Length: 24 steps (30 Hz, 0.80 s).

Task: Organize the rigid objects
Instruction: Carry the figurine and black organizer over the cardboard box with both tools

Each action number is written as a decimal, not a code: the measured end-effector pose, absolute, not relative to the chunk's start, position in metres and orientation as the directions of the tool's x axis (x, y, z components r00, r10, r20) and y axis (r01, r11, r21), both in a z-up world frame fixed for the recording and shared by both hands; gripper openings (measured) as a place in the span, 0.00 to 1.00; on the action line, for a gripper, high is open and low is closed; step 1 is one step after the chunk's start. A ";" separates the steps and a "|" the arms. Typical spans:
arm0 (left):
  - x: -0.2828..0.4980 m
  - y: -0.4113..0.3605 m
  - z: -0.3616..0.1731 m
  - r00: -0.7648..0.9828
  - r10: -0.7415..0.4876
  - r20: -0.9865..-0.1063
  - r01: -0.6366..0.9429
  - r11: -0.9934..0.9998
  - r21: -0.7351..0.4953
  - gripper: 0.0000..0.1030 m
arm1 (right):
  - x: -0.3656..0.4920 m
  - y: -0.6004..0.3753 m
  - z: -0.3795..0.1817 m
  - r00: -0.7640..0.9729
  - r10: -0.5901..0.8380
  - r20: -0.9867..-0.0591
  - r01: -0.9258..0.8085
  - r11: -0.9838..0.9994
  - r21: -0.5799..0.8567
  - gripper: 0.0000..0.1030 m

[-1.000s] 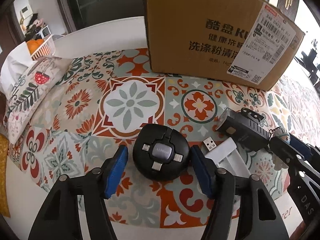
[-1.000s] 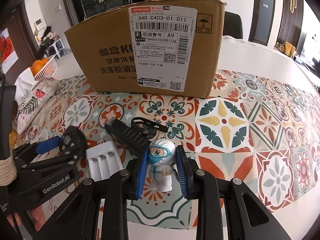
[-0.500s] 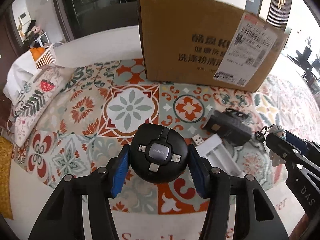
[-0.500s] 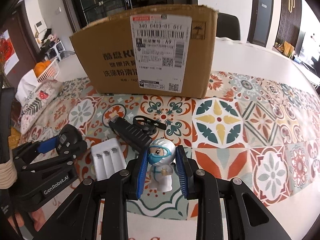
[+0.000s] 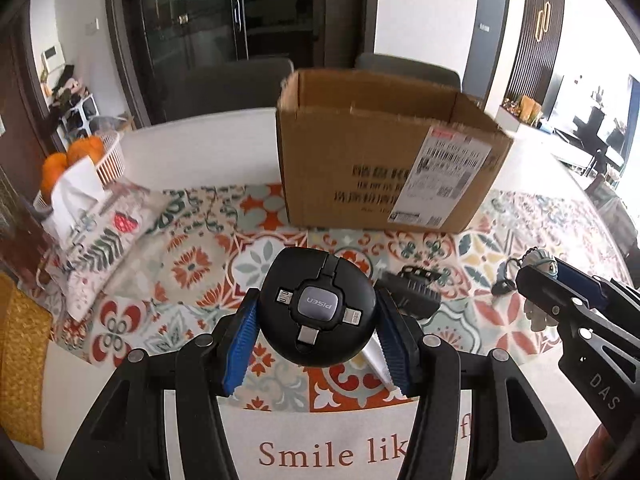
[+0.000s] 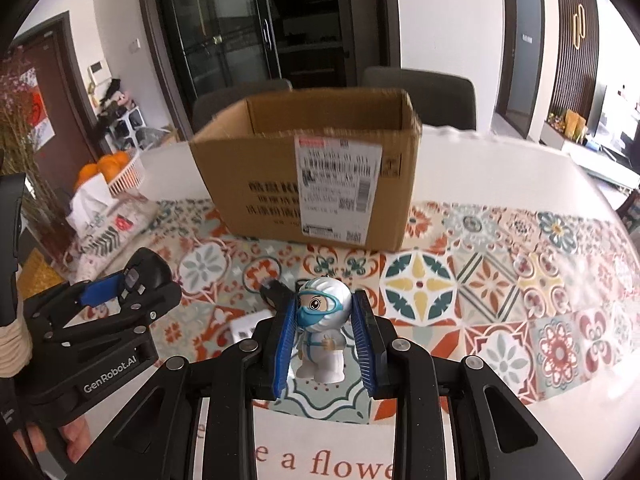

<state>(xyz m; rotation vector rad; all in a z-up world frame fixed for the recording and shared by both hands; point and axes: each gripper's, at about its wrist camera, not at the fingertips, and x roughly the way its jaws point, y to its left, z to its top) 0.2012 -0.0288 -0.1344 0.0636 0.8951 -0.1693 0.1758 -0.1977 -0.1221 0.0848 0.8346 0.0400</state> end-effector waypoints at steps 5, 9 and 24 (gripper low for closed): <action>0.197 -0.028 -0.111 0.638 -0.133 -0.758 0.183 0.983 -0.018 0.53 | 0.171 -0.195 -0.102 0.698 0.069 -0.713 -0.009 0.996 0.088 0.28; 0.196 -0.031 -0.094 0.654 -0.144 -0.742 0.196 0.980 -0.017 0.53 | 0.167 -0.197 -0.086 0.723 0.066 -0.688 -0.010 0.996 0.085 0.27; 0.214 -0.039 -0.055 0.681 -0.193 -0.706 0.240 0.970 -0.034 0.53 | 0.175 -0.203 -0.040 0.789 0.050 -0.613 -0.008 0.997 0.070 0.27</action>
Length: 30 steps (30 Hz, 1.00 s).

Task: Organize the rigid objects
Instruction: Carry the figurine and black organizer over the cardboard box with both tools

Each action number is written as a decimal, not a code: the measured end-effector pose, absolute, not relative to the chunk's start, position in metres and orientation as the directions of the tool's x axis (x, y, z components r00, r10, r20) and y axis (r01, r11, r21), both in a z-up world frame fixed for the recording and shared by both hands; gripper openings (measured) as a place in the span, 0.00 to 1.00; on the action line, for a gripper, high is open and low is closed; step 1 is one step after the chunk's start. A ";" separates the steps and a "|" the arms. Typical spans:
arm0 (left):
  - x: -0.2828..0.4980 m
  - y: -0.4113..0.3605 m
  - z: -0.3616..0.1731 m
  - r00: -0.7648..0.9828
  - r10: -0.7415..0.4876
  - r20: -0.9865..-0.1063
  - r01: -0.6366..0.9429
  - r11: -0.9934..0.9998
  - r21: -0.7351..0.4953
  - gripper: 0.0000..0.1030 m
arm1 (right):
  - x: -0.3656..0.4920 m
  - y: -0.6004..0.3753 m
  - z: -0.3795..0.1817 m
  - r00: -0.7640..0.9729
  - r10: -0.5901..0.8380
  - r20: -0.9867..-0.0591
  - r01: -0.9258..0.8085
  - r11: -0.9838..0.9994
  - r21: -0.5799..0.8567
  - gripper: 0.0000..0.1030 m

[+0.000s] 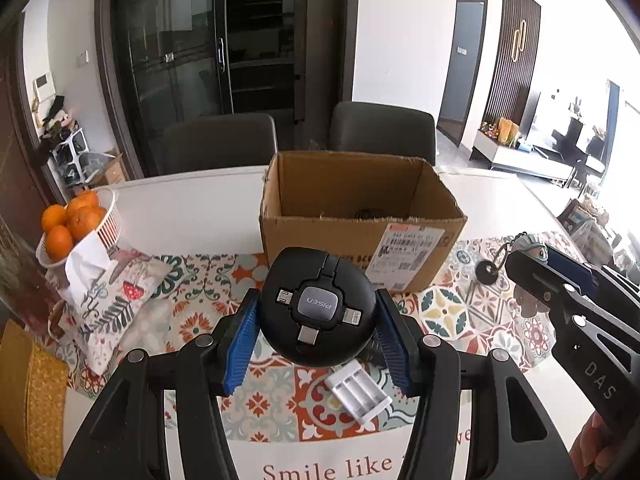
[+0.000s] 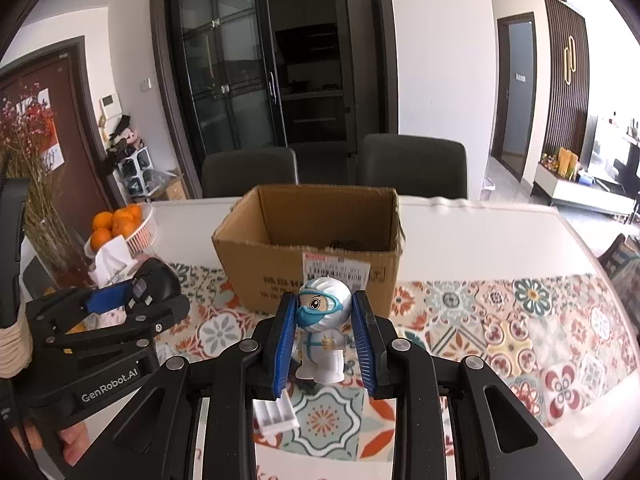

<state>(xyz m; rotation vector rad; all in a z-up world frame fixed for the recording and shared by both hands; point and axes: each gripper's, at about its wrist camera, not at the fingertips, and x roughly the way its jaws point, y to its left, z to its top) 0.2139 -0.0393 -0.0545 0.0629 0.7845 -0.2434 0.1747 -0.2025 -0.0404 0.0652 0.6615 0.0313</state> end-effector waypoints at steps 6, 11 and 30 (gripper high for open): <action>0.233 -0.042 -0.045 0.688 -0.209 -0.695 0.260 0.965 -0.033 0.53 | 0.189 -0.204 -0.026 0.811 0.049 -0.583 -0.018 0.998 0.060 0.27; 0.252 -0.046 -0.039 0.700 -0.213 -0.681 0.271 0.962 -0.023 0.53 | 0.207 -0.205 -0.018 0.822 0.054 -0.566 -0.027 0.998 0.055 0.27; 0.337 -0.059 -0.034 0.697 -0.226 -0.681 0.282 0.959 -0.029 0.53 | 0.293 -0.210 -0.012 0.820 0.056 -0.569 -0.051 0.998 0.025 0.27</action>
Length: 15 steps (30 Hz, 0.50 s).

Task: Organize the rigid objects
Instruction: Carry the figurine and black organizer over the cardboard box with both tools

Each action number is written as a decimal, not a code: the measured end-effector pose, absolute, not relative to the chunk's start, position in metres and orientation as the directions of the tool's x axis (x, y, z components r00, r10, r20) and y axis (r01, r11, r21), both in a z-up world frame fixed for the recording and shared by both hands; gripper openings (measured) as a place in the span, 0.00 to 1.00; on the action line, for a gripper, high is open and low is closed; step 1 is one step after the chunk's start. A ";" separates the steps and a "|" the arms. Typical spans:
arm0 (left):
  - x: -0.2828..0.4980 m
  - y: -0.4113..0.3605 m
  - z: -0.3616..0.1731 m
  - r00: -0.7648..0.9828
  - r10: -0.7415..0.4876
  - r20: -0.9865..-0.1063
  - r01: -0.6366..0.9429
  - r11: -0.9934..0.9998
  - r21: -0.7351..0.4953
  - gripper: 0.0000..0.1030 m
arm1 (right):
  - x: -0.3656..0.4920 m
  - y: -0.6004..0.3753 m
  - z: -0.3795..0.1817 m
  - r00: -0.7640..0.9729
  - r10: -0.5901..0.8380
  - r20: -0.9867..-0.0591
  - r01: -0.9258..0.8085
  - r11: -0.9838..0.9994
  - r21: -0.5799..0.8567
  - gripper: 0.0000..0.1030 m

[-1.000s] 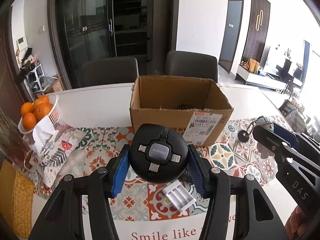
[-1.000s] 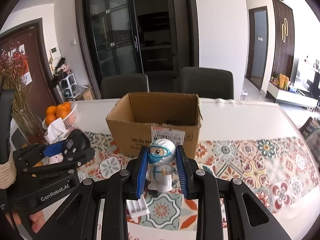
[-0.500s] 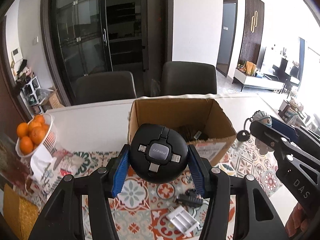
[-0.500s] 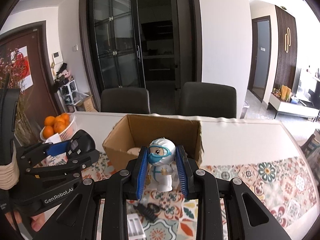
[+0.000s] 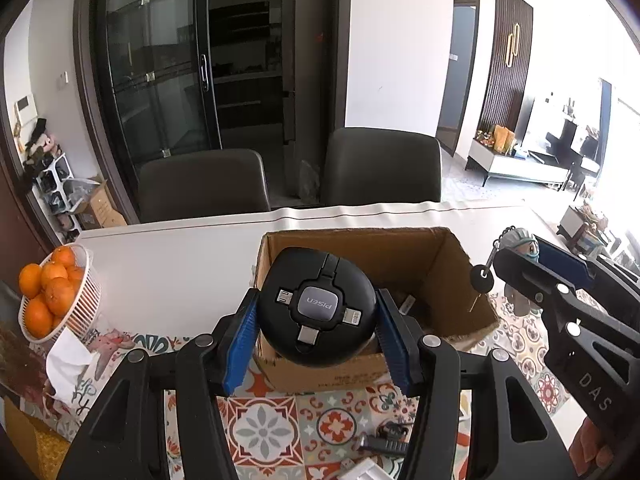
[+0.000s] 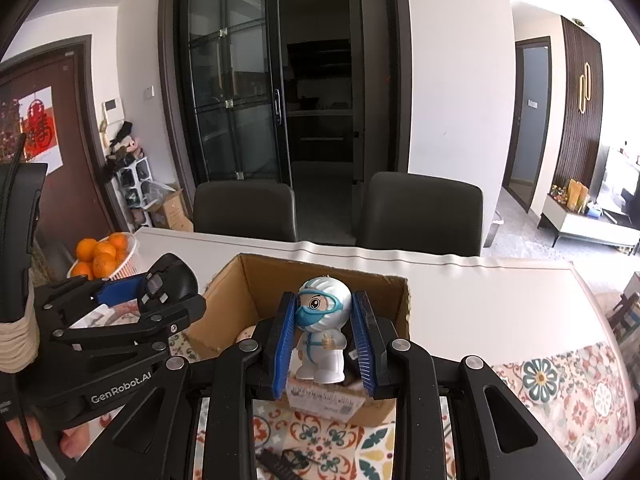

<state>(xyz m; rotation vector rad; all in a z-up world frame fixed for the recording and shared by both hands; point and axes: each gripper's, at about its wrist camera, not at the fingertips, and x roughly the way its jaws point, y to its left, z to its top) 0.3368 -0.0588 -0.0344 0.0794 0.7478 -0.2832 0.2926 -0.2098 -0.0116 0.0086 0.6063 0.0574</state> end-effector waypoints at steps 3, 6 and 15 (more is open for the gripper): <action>0.346 -0.061 -0.035 0.696 -0.228 -0.681 0.283 0.959 -0.031 0.53 | 0.304 -0.210 -0.014 0.814 0.058 -0.577 -0.057 0.998 0.020 0.27; 0.357 -0.065 -0.038 0.693 -0.218 -0.687 0.282 0.959 -0.020 0.53 | 0.313 -0.211 -0.019 0.807 0.063 -0.588 -0.062 0.998 0.022 0.27; 0.390 -0.075 -0.068 0.628 -0.176 -0.759 0.285 0.958 0.014 0.53 | 0.347 -0.219 -0.043 0.747 0.055 -0.662 -0.060 0.998 0.016 0.27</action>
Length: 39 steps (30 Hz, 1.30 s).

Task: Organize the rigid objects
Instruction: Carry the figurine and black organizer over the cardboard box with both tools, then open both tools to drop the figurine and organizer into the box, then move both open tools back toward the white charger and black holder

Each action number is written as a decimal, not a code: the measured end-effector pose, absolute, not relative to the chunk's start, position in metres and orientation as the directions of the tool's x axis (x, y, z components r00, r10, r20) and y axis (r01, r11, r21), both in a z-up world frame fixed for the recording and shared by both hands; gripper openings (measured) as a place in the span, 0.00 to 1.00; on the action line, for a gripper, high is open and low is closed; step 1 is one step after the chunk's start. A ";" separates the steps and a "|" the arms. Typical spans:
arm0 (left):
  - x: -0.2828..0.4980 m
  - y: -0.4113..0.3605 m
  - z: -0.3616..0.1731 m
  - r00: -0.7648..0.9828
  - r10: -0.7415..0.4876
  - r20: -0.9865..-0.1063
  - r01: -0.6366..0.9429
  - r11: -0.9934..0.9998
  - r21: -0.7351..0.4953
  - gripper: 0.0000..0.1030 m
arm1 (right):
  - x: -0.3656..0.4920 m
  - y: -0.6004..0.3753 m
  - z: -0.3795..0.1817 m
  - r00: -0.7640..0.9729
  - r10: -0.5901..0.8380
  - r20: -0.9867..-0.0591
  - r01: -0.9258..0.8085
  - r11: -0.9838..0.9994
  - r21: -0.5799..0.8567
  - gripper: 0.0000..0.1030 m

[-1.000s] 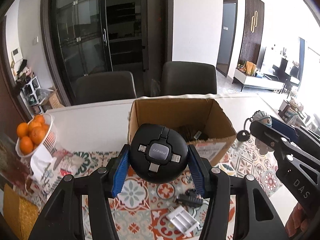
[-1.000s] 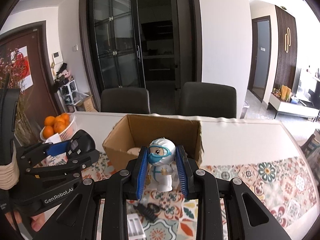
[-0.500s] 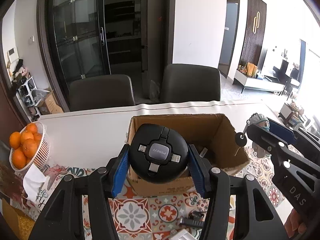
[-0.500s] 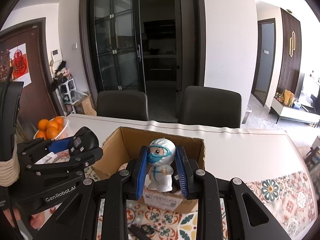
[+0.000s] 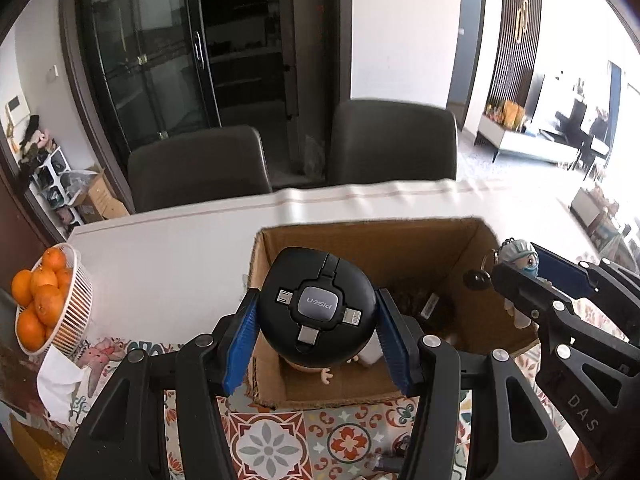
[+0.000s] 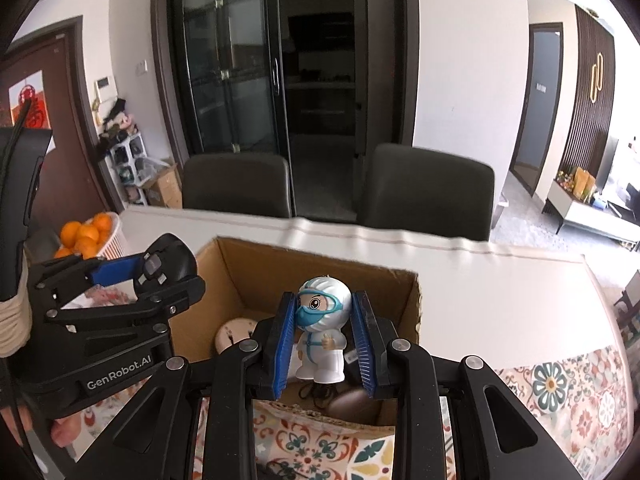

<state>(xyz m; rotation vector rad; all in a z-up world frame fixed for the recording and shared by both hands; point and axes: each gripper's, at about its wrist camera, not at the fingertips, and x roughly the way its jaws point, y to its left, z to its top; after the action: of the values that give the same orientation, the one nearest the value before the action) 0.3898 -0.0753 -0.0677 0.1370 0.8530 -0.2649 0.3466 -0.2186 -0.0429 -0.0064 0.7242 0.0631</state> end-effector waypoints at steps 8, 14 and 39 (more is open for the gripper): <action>0.404 -0.089 -0.099 0.559 -0.133 -0.819 0.317 0.946 0.063 0.54 | 0.361 -0.222 -0.075 0.681 0.053 -0.730 -0.065 0.998 0.013 0.28; 0.405 -0.090 -0.104 0.554 -0.119 -0.824 0.306 0.949 0.069 0.54 | 0.365 -0.225 -0.087 0.656 0.051 -0.753 -0.065 0.998 0.011 0.28; 0.309 -0.057 -0.060 0.728 -0.082 -0.680 0.261 0.951 0.165 0.96 | 0.288 -0.219 -0.050 0.735 -0.039 -0.677 0.024 0.999 -0.031 0.69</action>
<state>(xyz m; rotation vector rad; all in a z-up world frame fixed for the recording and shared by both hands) 0.3092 -0.0574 -0.0605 0.2578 0.7327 -0.1916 0.2880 -0.2190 -0.0504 -0.0210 0.7443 -0.0341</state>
